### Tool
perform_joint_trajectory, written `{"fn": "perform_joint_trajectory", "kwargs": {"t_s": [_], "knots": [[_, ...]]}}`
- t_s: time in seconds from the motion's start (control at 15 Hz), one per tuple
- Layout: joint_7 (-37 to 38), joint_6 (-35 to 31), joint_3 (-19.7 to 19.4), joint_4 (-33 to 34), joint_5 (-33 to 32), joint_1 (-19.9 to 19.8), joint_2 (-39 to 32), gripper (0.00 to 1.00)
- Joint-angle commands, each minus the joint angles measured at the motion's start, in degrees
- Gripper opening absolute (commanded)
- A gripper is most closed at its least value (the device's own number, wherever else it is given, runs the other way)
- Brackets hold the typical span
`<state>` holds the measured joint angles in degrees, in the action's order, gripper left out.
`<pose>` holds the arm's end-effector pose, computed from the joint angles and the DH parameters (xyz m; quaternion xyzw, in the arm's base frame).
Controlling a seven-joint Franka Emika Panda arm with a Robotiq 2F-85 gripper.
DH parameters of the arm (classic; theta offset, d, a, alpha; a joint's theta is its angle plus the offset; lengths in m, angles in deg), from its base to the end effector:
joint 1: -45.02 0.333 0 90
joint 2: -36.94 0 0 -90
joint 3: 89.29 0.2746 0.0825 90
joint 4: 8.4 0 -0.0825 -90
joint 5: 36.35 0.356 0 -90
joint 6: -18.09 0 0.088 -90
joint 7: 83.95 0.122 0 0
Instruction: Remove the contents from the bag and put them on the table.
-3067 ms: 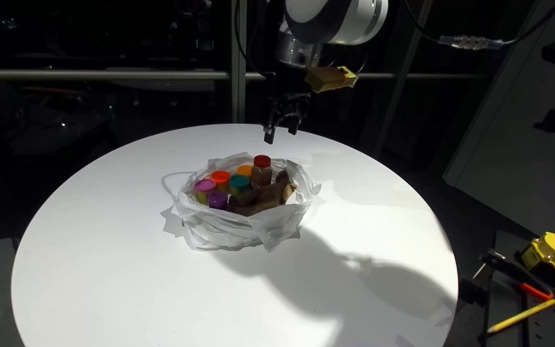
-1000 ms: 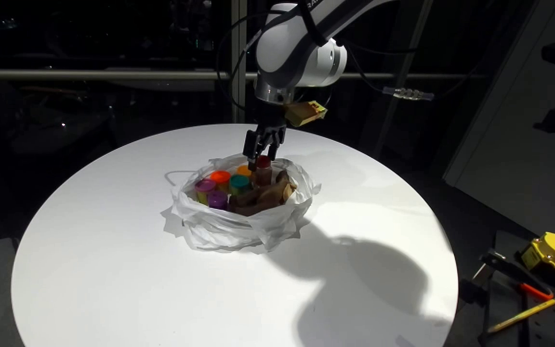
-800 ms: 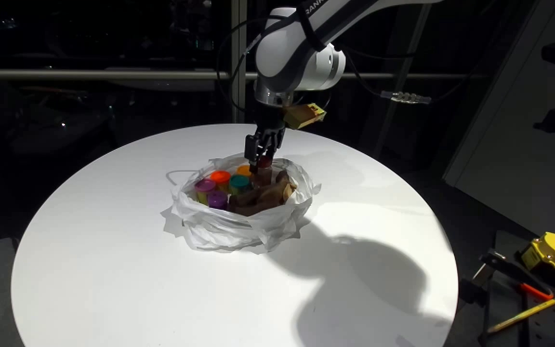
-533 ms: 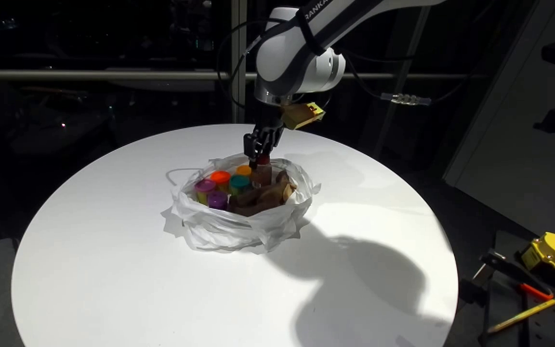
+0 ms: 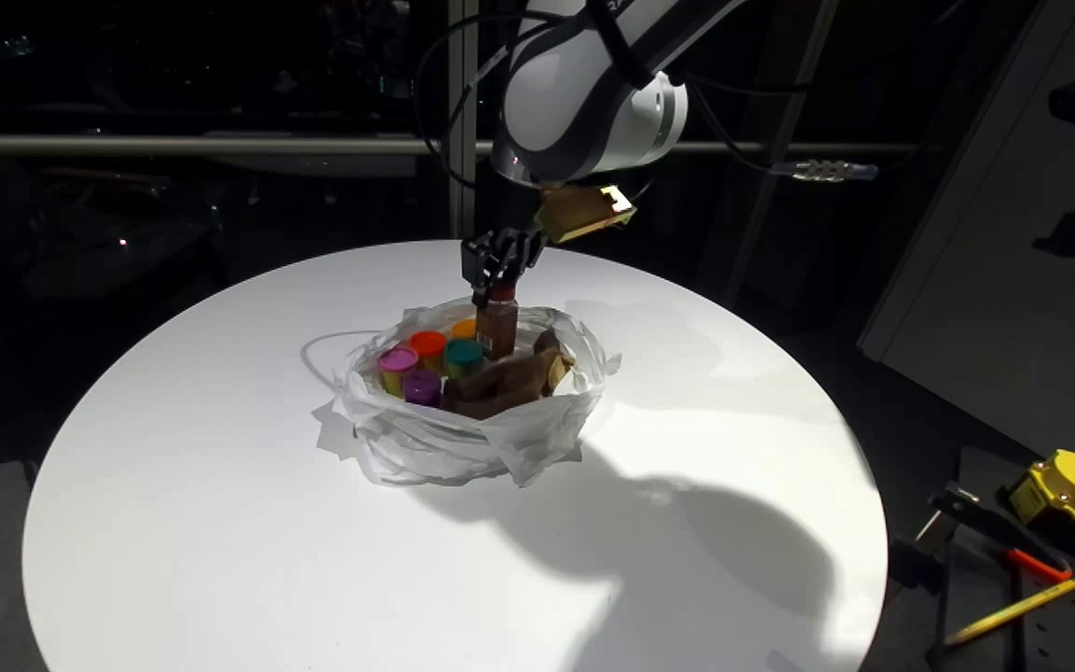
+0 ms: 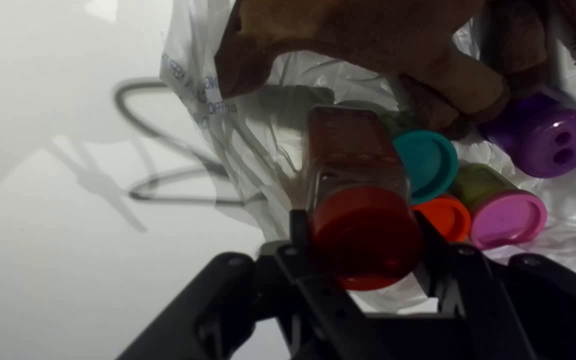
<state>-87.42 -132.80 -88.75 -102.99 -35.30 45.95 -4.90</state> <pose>0.6653 0.0161 0.1853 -0.9914 -0.0338 -0.1260 0.0062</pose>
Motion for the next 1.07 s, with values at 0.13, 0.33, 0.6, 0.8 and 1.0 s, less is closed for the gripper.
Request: {"fn": "perform_joint_trajectory", "kwargs": {"t_s": [0.13, 0.33, 0.6, 0.8, 1.0], "knots": [[10.0, -15.4, -6.0, -20.0, -1.8, 3.8, 14.6, 0.25], [14.8, -20.7, -10.1, -29.3, -1.2, 4.7, 20.2, 0.25], [16.0, -25.4, -13.3, -42.3, -0.4, 3.1, 28.0, 0.25], [14.5, -26.2, -15.0, -49.4, 0.0, 1.6, 33.2, 0.25], [11.7, -22.6, -11.6, -49.8, 1.8, -3.1, 33.7, 0.25]]}}
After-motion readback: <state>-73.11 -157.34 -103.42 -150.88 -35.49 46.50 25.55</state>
